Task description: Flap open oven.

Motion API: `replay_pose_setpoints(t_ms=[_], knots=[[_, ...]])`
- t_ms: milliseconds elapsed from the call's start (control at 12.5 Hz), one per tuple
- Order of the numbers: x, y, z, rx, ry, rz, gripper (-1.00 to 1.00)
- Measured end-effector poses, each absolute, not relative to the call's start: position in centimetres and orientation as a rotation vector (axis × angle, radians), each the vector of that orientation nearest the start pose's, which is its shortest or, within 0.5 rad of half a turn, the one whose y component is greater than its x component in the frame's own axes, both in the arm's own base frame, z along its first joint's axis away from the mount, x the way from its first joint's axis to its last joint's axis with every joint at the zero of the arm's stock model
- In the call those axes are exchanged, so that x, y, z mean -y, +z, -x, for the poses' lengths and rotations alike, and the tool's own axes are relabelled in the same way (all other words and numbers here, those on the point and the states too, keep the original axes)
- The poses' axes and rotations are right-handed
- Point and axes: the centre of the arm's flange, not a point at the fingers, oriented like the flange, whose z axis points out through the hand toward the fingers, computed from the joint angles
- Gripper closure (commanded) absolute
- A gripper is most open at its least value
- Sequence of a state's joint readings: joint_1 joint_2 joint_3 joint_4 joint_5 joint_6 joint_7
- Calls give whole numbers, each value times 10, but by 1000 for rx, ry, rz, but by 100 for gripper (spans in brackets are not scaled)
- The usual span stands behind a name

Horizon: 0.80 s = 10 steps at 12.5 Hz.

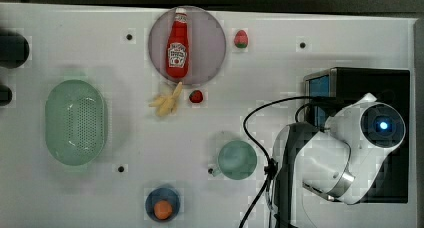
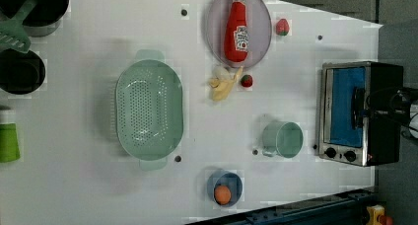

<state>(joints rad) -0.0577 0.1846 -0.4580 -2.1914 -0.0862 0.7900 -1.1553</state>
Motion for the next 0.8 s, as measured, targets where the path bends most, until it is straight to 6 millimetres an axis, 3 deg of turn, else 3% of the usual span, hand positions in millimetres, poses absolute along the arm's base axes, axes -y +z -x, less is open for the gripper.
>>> replay_pose_setpoints(t_ms=[400,800], knots=[[264,304,-486,-37,110,3315,65],[226,295,-499,167,226,3490,65]])
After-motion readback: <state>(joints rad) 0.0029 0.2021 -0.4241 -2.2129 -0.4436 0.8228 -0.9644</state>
